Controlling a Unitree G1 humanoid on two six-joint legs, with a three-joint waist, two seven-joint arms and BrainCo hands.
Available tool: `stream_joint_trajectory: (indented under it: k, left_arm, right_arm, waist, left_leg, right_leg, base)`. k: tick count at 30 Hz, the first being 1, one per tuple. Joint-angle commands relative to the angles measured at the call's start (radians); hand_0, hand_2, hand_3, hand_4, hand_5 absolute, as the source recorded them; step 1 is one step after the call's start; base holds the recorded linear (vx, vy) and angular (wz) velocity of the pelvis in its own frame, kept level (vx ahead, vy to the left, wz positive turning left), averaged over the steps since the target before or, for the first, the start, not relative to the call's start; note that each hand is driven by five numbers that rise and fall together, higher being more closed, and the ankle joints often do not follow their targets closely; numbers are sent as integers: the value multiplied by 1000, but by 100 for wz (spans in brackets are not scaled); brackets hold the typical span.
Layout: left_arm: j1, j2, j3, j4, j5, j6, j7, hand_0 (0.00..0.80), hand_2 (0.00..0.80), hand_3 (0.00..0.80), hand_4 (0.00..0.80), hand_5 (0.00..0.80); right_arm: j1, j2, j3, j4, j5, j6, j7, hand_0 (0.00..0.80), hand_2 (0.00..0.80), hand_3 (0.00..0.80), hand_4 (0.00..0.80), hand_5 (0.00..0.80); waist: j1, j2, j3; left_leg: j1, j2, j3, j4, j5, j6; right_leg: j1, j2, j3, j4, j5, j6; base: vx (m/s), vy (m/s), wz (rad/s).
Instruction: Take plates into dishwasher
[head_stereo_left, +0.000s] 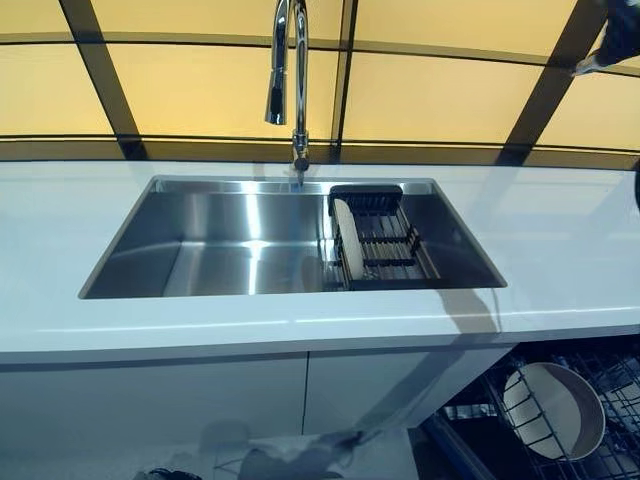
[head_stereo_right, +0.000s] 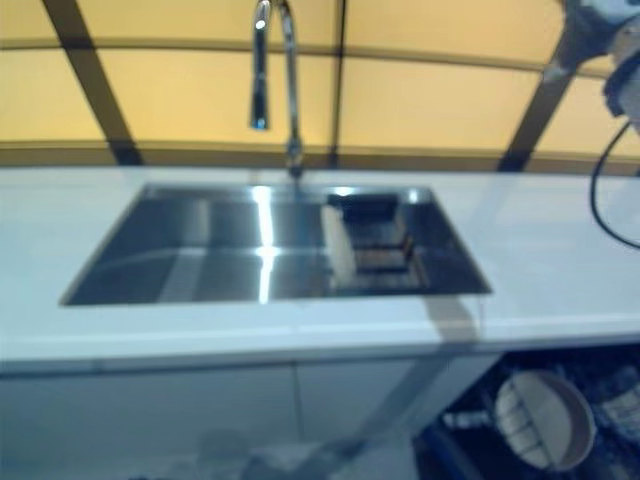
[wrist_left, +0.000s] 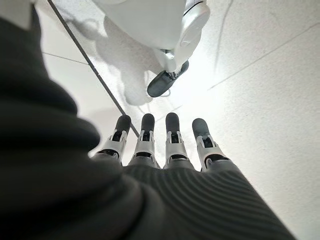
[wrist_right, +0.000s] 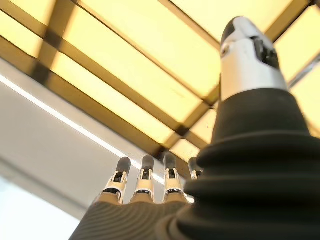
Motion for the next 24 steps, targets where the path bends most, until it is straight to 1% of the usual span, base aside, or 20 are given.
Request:
stream_joint_trajectory:
  k: [1,5,11,16,21,24]
  left_arm:
    - [-107,71,7,-1,6,18,11,0,0,0,0,0]
    - [-137,83,5,2,-13,30,23,0,0,0,0,0]
    - [-185,99,1,1,-26,42,27,0,0,0,0,0]
    - [-189,102,10,0,-29,44,31,0,0,0,0,0]
    - [-199,103,16,1,-26,50,25,0,0,0,0,0]
    - [-205,104,14,3,-26,54,23,0,0,0,0,0]
  right_arm:
    - [-152,-20,46,-11,-68,1,-1,0,0,0,0,0]
    - [-152,13,51,-27,-103,1,-35,0,0,0,0,0]
    - [-168,53,71,-40,-163,-26,-56,0,0,0,0,0]
    - [-162,85,75,-72,-201,-56,-32,0,0,0,0,0]
    - [-133,97,67,-105,-234,-95,-13,0,0,0,0,0]
    - [-122,104,64,-131,-244,-107,10,0,0,0,0,0]
  waist:
    - [47,-51,98]
    - [56,-50,129]
    - [68,-46,182]
    - [74,-44,199]
    - [75,-47,207]
    - [74,-51,209]
  left_leg:
    - [11,20,17,3,-37,-12]
    - [-25,18,5,3,-25,-13]
    - [-72,7,-17,3,-13,-9]
    - [-81,-2,-29,3,-10,-5]
    - [-83,-4,-29,3,-9,-4]
    - [-81,-3,-26,3,-9,-4]
  right_leg:
    - [-20,-57,-11,3,4,86]
    - [-42,-56,-18,3,6,83]
    - [-70,-56,-26,3,12,79]
    - [-72,-57,-28,3,13,77]
    - [-70,-58,-33,3,12,77]
    - [-70,-58,-33,3,13,78]
  base:
    - [-136,15,15]
    - [-92,2,15]
    - [-79,2,15]
    - [-5,26,12]
    - [3,11,3]
    - [0,0,0]
